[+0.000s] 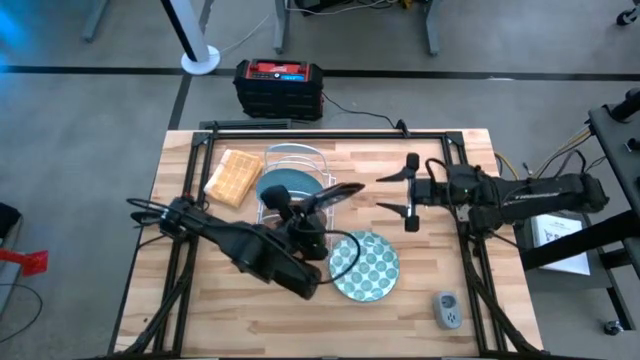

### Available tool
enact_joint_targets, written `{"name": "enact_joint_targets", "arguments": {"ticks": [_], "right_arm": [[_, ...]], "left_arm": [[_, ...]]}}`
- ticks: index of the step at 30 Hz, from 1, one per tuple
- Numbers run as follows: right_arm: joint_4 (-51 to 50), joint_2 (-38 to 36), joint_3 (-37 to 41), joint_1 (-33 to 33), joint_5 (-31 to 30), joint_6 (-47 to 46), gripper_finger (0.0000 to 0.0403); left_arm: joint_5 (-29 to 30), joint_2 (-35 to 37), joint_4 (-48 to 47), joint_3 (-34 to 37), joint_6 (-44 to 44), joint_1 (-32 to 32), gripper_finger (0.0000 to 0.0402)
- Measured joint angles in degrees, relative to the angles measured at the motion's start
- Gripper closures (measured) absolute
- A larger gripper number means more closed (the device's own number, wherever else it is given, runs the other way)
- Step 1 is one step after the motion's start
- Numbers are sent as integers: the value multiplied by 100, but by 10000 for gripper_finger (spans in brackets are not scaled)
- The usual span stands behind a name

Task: Sort dishes
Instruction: Put the red plate into the dishwasher rack

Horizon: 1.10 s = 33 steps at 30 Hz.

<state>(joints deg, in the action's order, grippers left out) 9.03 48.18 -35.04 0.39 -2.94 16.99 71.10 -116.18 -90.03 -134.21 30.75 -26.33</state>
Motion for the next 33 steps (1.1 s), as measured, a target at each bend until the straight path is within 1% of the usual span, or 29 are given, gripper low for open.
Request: {"name": "enact_joint_targets", "arguments": {"ticks": [3,5,7,10,11,12,13,16,19,22,25,27,30,33], "right_arm": [[54,-15,-51,-367,408,90,142],[-40,-78,-99,-549,493,-8,140],[-224,-147,-181,-621,510,-125,138],[-669,-240,-238,-615,762,-344,137],[-793,-290,-241,-583,981,-437,137],[-862,-338,-241,-581,1207,-550,137],[-887,-389,-241,-578,1511,-682,136],[-928,-564,-201,-573,2133,-1103,130],[-1344,-767,-151,-464,2251,-1192,126],[-1484,-915,-80,-415,1942,-1199,126],[-1428,-985,18,-371,1874,-1213,125],[-1323,-964,82,-320,1625,-1243,124],[-1162,-855,164,-192,1131,-1232,125],[-680,-648,194,-26,1065,-1161,127]], "left_arm": [[-6,208,46,2,-320,83,390],[-37,331,409,11,-729,177,390],[-330,414,1400,11,-1489,258,390],[-1191,422,3207,10,-2981,238,390],[-1303,398,3548,11,-3360,223,390],[-1425,391,3696,15,-3520,203,390],[-1513,391,3814,15,-3546,190,390],[-1626,396,3767,43,-3369,137,390],[-1620,393,3607,210,-3284,8,390],[-1384,421,3421,374,-3213,-68,390],[-1376,545,3107,545,-2881,-94,391],[-1371,669,2940,727,-2689,-98,391],[-1368,926,3053,1175,-2666,-92,391],[-1361,1297,3419,1751,-2741,-88,391]]}}
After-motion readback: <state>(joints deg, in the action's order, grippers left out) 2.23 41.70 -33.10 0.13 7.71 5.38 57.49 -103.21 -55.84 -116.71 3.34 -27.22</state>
